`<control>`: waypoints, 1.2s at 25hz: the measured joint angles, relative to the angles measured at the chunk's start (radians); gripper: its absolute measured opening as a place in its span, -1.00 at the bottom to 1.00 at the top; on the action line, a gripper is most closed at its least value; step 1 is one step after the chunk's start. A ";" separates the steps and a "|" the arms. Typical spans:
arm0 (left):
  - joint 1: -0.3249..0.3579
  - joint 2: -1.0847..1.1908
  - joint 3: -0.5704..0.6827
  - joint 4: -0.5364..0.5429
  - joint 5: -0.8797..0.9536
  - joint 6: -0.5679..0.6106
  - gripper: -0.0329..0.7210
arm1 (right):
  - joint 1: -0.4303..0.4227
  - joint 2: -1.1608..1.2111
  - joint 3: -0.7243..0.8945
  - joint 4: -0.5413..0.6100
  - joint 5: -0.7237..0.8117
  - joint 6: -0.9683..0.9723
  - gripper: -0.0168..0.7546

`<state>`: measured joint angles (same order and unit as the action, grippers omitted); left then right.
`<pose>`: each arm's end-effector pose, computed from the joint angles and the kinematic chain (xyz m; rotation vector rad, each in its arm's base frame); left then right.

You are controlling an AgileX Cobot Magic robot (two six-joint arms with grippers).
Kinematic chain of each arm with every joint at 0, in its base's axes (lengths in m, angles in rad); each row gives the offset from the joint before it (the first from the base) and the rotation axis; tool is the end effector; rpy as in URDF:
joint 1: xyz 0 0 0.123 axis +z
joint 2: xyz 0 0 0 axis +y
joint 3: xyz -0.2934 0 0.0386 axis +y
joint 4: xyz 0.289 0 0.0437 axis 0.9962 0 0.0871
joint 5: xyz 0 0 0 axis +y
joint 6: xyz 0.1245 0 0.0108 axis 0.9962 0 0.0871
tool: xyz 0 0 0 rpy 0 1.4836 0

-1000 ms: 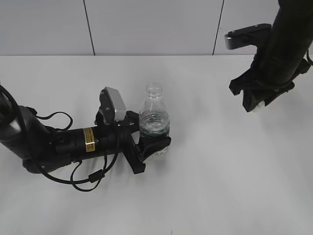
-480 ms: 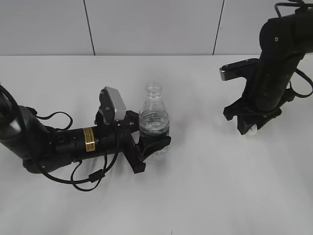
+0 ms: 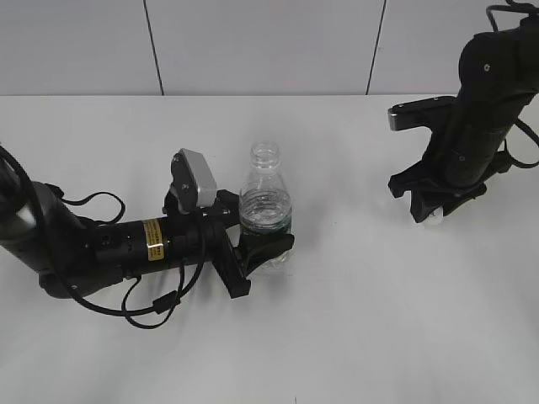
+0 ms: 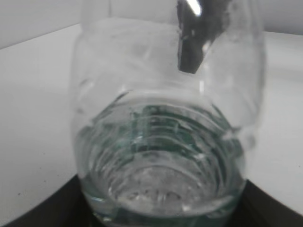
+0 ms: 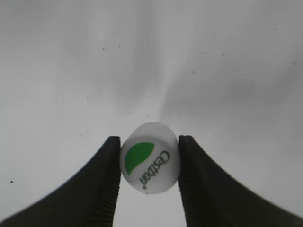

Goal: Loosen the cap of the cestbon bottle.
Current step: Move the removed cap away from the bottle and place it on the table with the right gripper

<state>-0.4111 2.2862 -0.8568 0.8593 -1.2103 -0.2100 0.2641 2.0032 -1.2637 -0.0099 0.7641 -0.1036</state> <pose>0.3221 -0.2370 0.0135 1.0452 1.5492 -0.8908 0.4058 0.1088 0.0873 -0.5558 2.9349 0.0075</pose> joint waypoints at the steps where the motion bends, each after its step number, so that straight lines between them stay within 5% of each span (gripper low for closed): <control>1: 0.000 0.000 0.000 0.000 0.000 0.000 0.19 | -0.002 0.002 0.000 0.003 -0.003 0.000 -0.22; 18: 0.000 0.000 0.000 -0.001 0.000 0.000 0.19 | -0.004 0.072 0.000 0.017 0.010 -0.002 -0.22; 24: 0.000 0.000 0.000 -0.001 0.000 0.000 0.19 | -0.004 0.072 0.000 0.022 0.015 -0.015 0.49; 30: 0.000 0.000 0.000 -0.002 0.000 0.000 0.19 | -0.004 0.064 0.000 0.020 0.035 -0.041 0.52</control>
<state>-0.4111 2.2862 -0.8568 0.8574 -1.2103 -0.2100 0.2605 2.0676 -1.2637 0.0098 0.7992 -0.1443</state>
